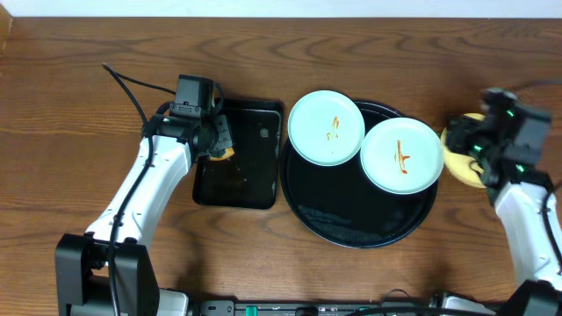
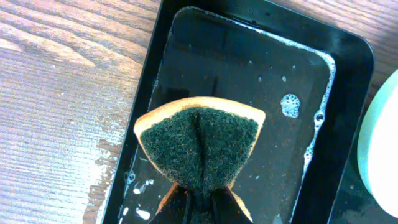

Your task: Clean dirty plates on tray and stack at the side

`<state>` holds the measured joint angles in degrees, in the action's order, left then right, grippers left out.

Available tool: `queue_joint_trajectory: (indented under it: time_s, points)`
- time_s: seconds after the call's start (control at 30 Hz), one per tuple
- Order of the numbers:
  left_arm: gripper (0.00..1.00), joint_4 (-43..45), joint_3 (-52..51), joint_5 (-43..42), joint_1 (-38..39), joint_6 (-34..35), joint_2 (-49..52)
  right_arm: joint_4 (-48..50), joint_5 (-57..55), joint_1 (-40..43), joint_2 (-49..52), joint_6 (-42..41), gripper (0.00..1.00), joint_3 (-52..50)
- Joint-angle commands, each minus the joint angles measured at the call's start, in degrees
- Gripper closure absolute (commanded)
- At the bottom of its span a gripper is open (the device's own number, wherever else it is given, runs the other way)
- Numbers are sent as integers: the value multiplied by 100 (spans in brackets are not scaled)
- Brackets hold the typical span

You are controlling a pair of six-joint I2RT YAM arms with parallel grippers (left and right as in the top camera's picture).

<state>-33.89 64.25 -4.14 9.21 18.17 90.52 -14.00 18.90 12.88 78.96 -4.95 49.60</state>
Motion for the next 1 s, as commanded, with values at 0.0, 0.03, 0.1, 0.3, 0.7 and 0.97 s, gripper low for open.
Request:
queue_joint_trajectory:
  time_s: [0.0,0.03,0.1,0.3,0.7,0.97]
  points:
    - [92,63,-7,7,42,9,-136,-520,400,-809,13,1091,47,732]
    - [92,96,-7,7,59,9,-136,-654,365,-968,74,1178,46,890]
    - [92,160,-7,2,118,7,-136,-852,317,-1252,216,1294,47,1174]
    - [92,352,-7,4,358,4,-136,-380,-85,-1797,881,1292,47,1443]
    - [92,750,-7,-11,938,4,-136,608,109,-2127,2953,1268,52,1443]
    - [92,1248,-7,-9,1381,7,-59,737,518,-2214,3462,1099,67,1443]
